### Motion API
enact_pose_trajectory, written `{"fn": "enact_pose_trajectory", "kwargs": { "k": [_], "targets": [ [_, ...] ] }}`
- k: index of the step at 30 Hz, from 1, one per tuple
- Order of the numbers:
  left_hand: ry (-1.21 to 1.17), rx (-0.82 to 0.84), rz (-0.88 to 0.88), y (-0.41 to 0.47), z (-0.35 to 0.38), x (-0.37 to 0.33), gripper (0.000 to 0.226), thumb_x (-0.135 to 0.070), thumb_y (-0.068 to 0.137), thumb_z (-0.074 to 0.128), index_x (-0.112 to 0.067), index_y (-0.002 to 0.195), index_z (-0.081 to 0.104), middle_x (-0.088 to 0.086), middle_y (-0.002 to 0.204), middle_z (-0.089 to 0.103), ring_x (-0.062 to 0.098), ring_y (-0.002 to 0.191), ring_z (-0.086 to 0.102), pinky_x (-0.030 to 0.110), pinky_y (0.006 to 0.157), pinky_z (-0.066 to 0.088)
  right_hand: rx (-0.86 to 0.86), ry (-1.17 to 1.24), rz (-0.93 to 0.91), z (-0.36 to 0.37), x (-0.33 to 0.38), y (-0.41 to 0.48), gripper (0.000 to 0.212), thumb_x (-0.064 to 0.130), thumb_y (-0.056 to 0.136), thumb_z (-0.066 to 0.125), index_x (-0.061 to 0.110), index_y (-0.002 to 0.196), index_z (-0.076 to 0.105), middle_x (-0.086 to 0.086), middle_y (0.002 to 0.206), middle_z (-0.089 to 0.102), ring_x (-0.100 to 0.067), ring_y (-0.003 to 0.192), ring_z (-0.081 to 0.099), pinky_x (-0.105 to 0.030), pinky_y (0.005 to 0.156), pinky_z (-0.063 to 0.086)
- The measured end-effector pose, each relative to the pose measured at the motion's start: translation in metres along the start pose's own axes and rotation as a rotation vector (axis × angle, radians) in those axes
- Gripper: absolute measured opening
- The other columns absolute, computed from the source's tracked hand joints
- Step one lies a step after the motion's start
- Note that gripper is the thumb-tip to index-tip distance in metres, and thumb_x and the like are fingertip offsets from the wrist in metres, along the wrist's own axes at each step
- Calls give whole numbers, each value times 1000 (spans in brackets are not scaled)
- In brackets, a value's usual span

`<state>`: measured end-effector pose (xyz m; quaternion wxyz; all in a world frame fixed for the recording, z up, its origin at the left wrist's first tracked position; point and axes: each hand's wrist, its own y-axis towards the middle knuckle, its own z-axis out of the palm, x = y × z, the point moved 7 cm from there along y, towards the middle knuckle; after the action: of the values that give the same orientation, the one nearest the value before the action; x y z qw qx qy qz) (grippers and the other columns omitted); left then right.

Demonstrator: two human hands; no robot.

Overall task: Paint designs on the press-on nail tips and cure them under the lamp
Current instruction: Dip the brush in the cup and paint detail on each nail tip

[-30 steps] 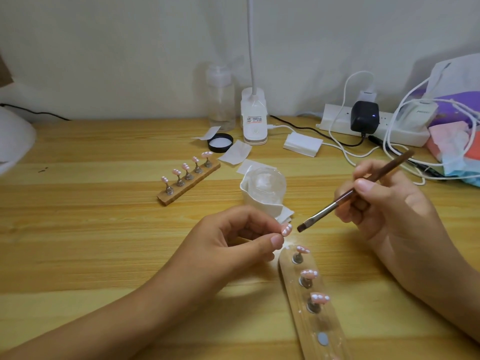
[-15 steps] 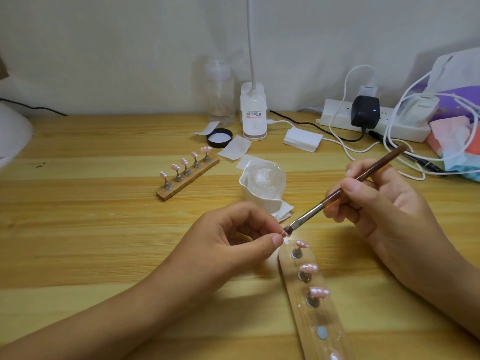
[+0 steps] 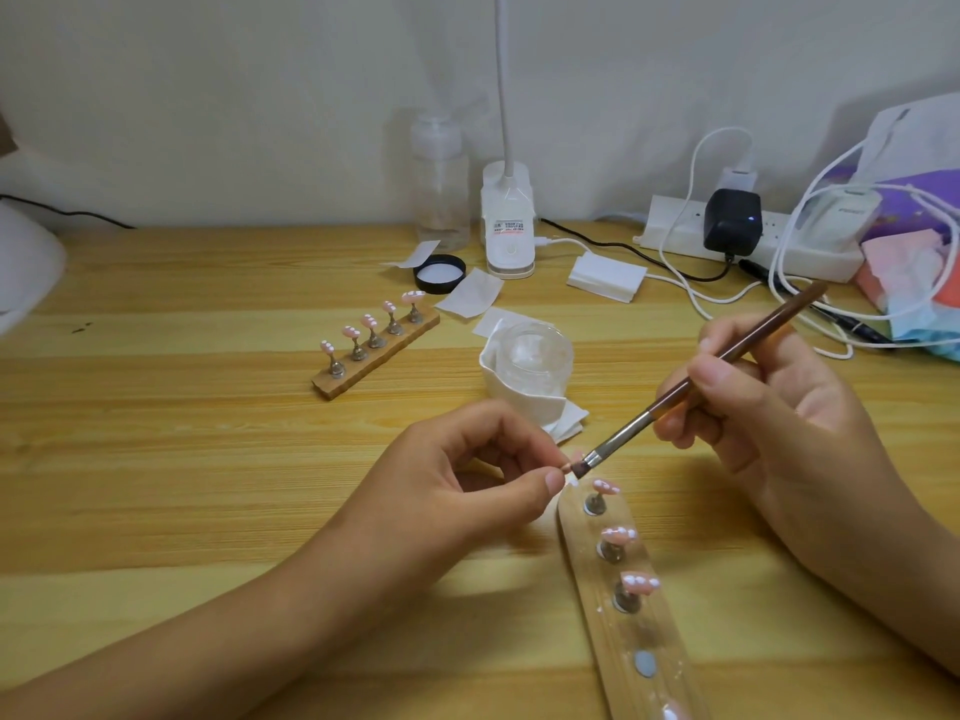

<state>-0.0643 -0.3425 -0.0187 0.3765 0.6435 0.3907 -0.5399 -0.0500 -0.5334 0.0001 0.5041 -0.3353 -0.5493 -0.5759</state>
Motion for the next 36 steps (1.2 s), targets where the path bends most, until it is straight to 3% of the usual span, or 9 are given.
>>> {"fn": "enact_pose_trajectory", "kwargs": {
  "k": [2,6,12,15,23,27,29,31,36],
  "targets": [
    [-3,0,-5,0,0,0,14,-34,70,72,-24,80,71,7,81,68,8,71,59,16,64,48,-13,-36,3,-1,-1,0,25,42,72,82,32,86,65,-7,70,67,-16,65,67,-21,60,52],
    [2,9,1,0,0,1,20,-37,70,70,-22,82,71,13,84,67,14,73,59,21,65,48,-95,-21,-12,-10,-2,1,10,24,84,70,32,83,64,-4,67,66,-15,62,65,-20,59,51],
    [-10,11,6,0,0,3,15,-38,69,70,-26,79,71,7,78,66,10,70,57,19,62,47,3,-7,-7,2,1,-2,27,44,72,82,31,86,64,-6,70,67,-16,64,66,-21,61,52],
    [-2,4,15,1,0,4,16,-37,70,70,-25,80,71,10,84,68,14,74,60,21,66,48,-52,-61,-24,-2,1,-1,25,37,77,78,27,90,60,-6,69,67,-17,66,67,-22,63,54],
    [-270,-195,-48,4,-18,11,13,-39,69,72,-33,80,67,-13,78,54,3,58,48,19,56,44,-122,-102,-163,-15,9,-1,15,33,83,69,30,97,63,5,77,60,-12,74,56,-21,74,50],
    [-475,-244,-99,8,-23,14,6,-28,79,62,-33,78,66,-10,94,69,8,75,66,23,60,54,-114,-84,-205,-15,10,-1,13,26,93,53,29,97,65,7,87,62,-12,83,56,-23,74,49],
    [-584,-191,-108,8,-20,12,8,-26,82,58,-29,81,65,-5,110,70,25,92,73,28,67,58,-114,-108,-207,-14,10,-1,20,26,92,46,28,97,65,6,89,62,-13,86,56,-23,75,48],
    [-648,-125,-128,9,-16,9,7,-25,85,55,-28,84,62,1,116,70,38,102,69,34,74,59,-103,-143,-201,-12,10,-2,20,27,92,46,28,98,65,6,91,62,-14,88,57,-24,77,48],
    [-720,-46,-192,12,-12,9,7,-23,87,53,-22,94,51,6,127,65,44,110,64,48,87,56,-66,-240,-179,-3,8,-4,21,31,91,48,31,100,67,5,96,65,-14,92,60,-23,80,48]
  ]
}}
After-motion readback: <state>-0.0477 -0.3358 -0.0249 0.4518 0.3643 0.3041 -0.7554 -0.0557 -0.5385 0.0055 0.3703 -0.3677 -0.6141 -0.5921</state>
